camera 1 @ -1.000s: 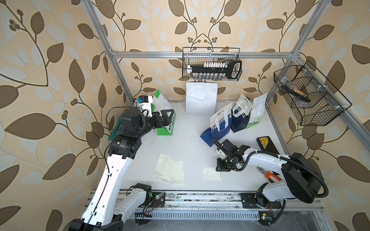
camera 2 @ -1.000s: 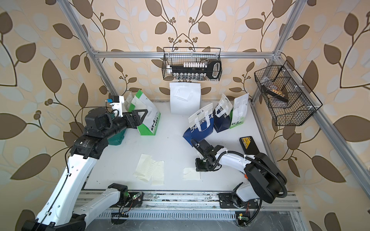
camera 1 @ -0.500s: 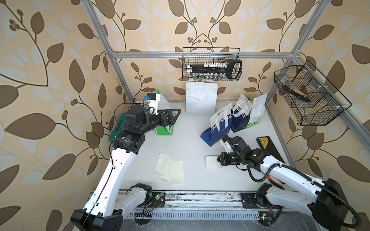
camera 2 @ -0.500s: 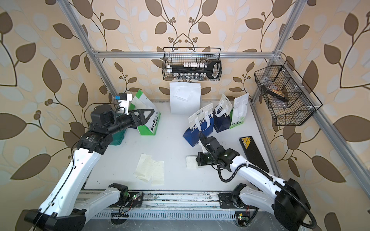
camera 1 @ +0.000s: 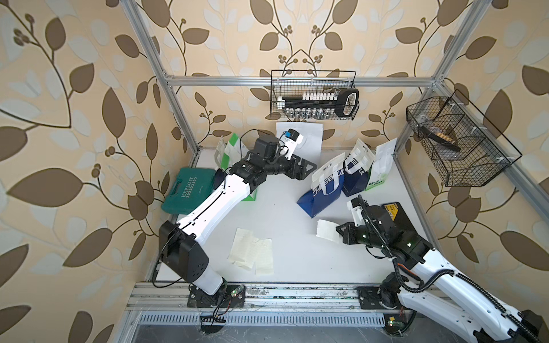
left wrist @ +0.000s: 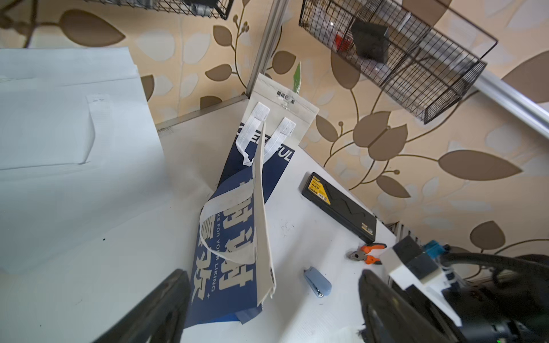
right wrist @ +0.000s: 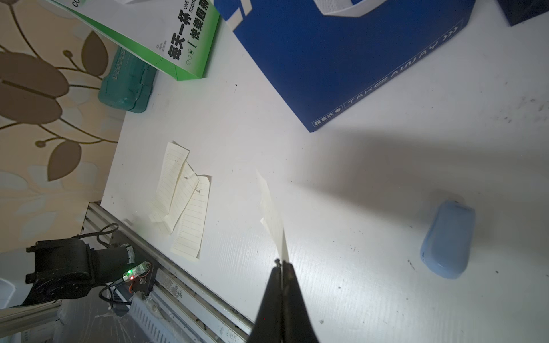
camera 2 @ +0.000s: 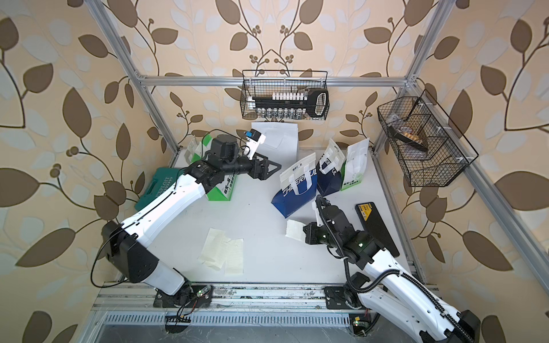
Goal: Staple the receipts to the bags
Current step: Pick up the receipt from the center of the board, then hold the receipt from the takeout bag.
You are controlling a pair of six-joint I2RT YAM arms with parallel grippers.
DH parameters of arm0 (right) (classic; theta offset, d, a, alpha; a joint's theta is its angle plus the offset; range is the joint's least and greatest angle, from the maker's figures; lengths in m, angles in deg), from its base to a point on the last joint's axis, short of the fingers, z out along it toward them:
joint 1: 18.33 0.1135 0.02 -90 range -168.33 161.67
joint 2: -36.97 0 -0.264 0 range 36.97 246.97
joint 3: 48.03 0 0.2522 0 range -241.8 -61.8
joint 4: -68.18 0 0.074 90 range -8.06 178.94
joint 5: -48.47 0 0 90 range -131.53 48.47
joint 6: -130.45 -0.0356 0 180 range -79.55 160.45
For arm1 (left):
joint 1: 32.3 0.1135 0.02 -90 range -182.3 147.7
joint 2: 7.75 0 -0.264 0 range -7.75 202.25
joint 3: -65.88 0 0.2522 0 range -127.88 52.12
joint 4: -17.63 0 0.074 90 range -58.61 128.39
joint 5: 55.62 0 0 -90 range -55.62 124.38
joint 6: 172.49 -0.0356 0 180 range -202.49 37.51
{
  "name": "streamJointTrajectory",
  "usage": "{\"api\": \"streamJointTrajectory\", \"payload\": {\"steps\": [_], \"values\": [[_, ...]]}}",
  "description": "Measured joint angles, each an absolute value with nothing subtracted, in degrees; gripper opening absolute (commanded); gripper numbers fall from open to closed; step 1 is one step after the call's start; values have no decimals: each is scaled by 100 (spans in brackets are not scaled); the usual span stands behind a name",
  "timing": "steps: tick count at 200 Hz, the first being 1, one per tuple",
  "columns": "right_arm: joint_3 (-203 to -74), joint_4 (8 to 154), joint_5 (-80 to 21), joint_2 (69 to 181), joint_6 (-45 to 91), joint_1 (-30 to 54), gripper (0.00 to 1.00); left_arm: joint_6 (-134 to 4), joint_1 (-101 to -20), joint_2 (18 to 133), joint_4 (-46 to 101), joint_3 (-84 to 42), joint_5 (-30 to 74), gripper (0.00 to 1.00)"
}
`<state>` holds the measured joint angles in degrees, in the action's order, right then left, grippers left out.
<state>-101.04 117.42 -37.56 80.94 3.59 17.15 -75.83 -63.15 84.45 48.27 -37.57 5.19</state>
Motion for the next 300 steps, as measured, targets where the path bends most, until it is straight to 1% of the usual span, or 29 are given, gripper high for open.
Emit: {"api": "streamJointTrajectory", "payload": {"steps": [34, 70, 103, 141, 157, 189, 216, 253, 300], "values": [[-10323, 12007, -3935, 7888, 497, 1499, 0, -7655, -6388, 8850, 4932, -3888, 466, 87], [-11133, 11880, -3889, 7947, 770, 679, 0, -7646, -6388, 8994, 5002, -4102, 329, 87], [-11389, 11095, -3535, 8249, 831, -106, 0, -7631, -6388, 9261, 5000, -4321, 261, 87], [-11385, 9880, -3059, 8843, 656, -547, 0, -7548, -6370, 9433, 5006, -4393, 18, 88], [-11350, 9272, -2853, 9029, 479, -641, 0, -7443, -6318, 9438, 4932, -4393, -152, 87], [-11044, 8040, -2523, 9333, 49, -685, 0, -7292, -6259, 9438, 4762, -4393, -423, 83], [-10692, 7318, -2377, 9630, -356, -685, 0, -7225, -6259, 9466, 4696, -4393, -504, 80], [-10294, 6975, -2375, 9840, -716, -689, 0, -7185, -6259, 9628, 4707, -4393, -574, 77], [-10198, 6864, -2484, 9888, -841, -689, 0, -7159, -6259, 9851, 4746, -4478, -596, 72]]}}
